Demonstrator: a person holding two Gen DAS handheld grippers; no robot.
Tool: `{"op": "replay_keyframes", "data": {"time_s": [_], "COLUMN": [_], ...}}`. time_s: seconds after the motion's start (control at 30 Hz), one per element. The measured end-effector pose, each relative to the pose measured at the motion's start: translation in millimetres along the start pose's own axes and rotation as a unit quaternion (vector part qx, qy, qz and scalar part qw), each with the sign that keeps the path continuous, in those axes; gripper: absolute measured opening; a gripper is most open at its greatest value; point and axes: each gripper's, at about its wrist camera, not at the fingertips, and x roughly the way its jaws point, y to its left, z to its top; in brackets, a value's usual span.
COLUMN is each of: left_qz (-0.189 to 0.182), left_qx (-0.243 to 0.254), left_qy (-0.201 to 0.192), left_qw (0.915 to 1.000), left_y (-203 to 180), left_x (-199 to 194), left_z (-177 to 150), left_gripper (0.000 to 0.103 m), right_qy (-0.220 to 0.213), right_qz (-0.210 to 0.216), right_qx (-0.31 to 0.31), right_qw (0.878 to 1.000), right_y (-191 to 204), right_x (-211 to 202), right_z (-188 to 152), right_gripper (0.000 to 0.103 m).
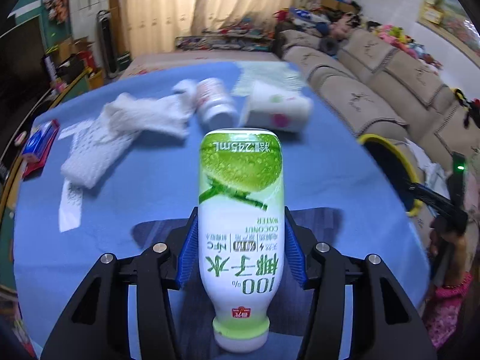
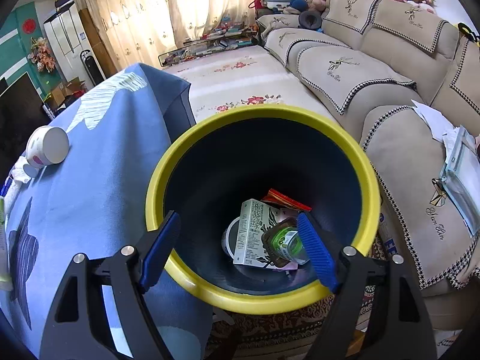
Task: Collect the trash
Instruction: 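Grasp the green-labelled coconut water bottle with the left gripper, then carry the coconut water bottle into the bin and open the left gripper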
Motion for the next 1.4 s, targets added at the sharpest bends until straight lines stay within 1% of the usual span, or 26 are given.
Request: {"op": "replay_keyframes", "data": {"time_s": [0.1,0.2,0.4,0.47,0.77,0.97,1.1,1.27,1.33,1.37,1.4], "left_qz": [-0.025,-0.042,-0.088,-0.098,-0.138,-0.15,-0.153,-0.147,-0.143,-0.143,-0.144], "left_qx": [0.033,0.061,0.091,0.106,0.155,0.177,0.188,0.192,0.185,0.182,0.18], "left_qy": [-0.01,-0.018,-0.03,-0.032,-0.033,-0.022,-0.004,0.02,0.023,0.023,0.02], "left_qw": [0.9991,0.9971,0.9915,0.9889,0.9776,0.9725,0.97,0.9701,0.9721,0.9725,0.9728], "left_y": [-33,-59,-114,-139,-227,-275,-301,-320,-321,-321,-321], "left_x": [-7,-5,8,16,57,91,120,150,158,159,158], "left_z": [11,21,47,59,104,119,123,121,122,122,122], "left_gripper": [0.051,0.051,0.051,0.051,0.051,0.051,0.051,0.051,0.057,0.065,0.068], "right_qy": [-0.006,-0.008,-0.008,-0.011,-0.023,-0.021,-0.016,-0.009,-0.007,-0.007,-0.006], "right_qz": [-0.003,-0.005,-0.011,-0.011,-0.017,-0.019,-0.019,-0.02,-0.022,-0.022,-0.022], "right_qx": [0.006,0.02,0.045,0.054,0.075,0.087,0.096,0.106,0.108,0.108,0.107], "right_qw": [1.0,1.0,0.999,0.998,0.997,0.996,0.995,0.994,0.994,0.994,0.994], "right_y": [-9,-22,-50,-61,-94,-112,-122,-130,-133,-133,-134], "right_x": [-7,-11,-14,-16,-26,-24,-19,-13,-12,-12,-12], "right_z": [-2,-5,-10,-9,-9,-10,-14,-17,-17,-17,-17], "right_gripper": [0.076,0.076,0.076,0.076,0.076,0.076,0.076,0.076,0.076,0.076,0.076]}}
